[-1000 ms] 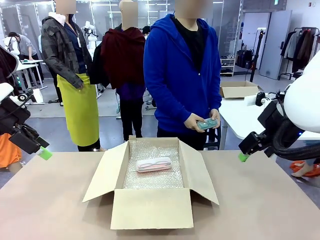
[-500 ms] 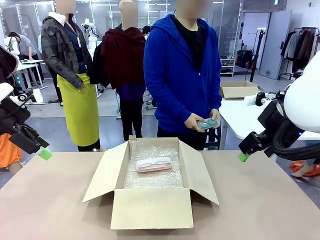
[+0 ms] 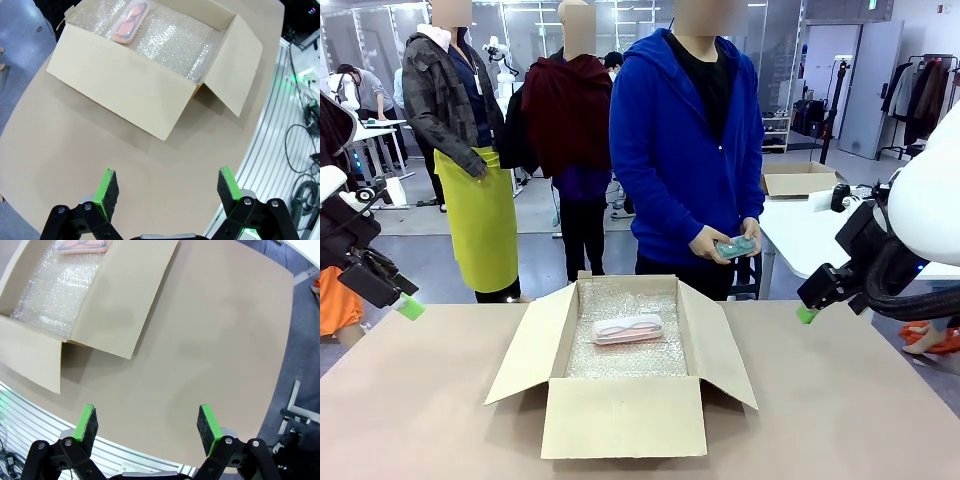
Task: Pack the glasses set securely to prepare it for shipping.
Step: Put the Glasses case from the right side of the table into the Package Box.
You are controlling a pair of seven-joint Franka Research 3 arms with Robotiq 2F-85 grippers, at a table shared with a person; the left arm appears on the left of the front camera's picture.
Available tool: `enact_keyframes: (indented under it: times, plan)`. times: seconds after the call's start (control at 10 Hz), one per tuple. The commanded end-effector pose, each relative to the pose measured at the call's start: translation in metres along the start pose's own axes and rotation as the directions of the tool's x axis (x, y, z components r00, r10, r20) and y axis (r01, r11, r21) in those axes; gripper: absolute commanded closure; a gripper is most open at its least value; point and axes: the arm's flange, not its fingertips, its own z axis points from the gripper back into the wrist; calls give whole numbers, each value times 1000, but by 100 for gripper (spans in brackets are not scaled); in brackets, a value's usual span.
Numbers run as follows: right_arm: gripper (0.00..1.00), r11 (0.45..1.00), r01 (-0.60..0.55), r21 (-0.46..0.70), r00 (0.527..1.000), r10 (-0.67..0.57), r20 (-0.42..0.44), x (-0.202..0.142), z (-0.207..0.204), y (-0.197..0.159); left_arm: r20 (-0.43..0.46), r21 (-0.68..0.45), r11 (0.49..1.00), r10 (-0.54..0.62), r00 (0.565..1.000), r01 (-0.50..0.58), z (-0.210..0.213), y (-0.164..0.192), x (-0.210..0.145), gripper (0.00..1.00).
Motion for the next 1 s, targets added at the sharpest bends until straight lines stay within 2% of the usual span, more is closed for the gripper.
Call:
enact_keyframes:
  times: [0.0,0.9]
  plan:
    - [0,1000,11,-1,1000,-11,4,1,-1,1,21,-26,999,-18,1000,19,3,1,-1,0]
    - [0,1000,11,-1,1000,-11,4,1,-1,1,21,-26,999,-18,1000,19,3,1,-1,0]
